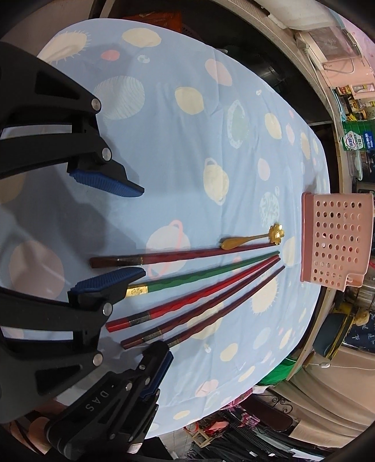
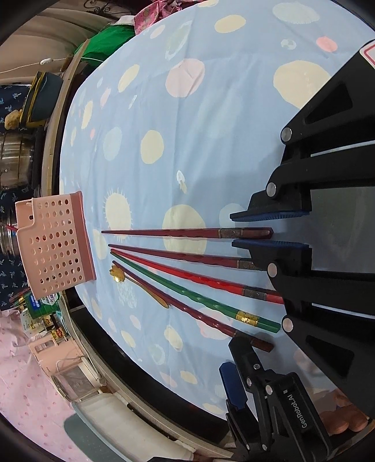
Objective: Organize utensils
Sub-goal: 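Bring both tools back toward the remaining chopsticks on the table, then close right tool on a dark red chopstick while left tool closes on another dark red chopstick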
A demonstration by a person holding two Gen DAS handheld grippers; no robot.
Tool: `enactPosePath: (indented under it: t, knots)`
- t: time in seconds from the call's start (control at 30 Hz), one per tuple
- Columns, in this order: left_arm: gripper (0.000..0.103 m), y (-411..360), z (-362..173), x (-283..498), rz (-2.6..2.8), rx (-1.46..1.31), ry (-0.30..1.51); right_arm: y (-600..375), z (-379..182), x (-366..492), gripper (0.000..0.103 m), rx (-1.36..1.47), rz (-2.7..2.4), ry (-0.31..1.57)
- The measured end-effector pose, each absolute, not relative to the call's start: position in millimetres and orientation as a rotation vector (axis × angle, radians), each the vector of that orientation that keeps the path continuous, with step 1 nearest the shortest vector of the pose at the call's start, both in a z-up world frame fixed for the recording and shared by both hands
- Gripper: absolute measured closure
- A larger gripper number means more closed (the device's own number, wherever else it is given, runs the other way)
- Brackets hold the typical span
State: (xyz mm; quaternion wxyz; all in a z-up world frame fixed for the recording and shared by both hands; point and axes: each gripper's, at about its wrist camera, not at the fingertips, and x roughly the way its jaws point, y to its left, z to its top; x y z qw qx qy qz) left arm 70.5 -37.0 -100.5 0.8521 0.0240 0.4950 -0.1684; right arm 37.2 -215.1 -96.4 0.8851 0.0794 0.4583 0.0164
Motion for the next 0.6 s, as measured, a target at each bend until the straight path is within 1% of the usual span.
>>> enactPosePath:
  t: [0.07,0.27,0.47,0.53,0.57,0.6]
  knots:
    - [0.055,-39.0,-102.1,69.1,-0.358,0.053,1.046,-216.5,-96.7,36.5,0.095,0.167,0.031,0.952]
    - [0.055,-42.2,-104.1,66.8,-0.359,0.069,1.039,-217.4,-97.1,35.1,0.095,0.170,0.030,0.949]
    - [0.059,-41.5,-105.1,64.1,-0.360,0.078,1.025,-216.4,-97.2,33.1,0.095,0.169,0.029,0.947]
    - [0.069,-41.5,-104.9,63.1,-0.365,0.083,1.021,-216.6,-97.3,33.0,0.095,0.172,0.029,0.947]
    - [0.071,-41.7,-104.9,62.8,-0.366,0.086,1.021,-216.5,-97.3,33.1,0.095,0.172,0.029,0.947]
    - [0.075,-41.7,-104.8,62.4,-0.369,0.088,1.020,-216.2,-97.3,32.7,0.095,0.172,0.029,0.947]
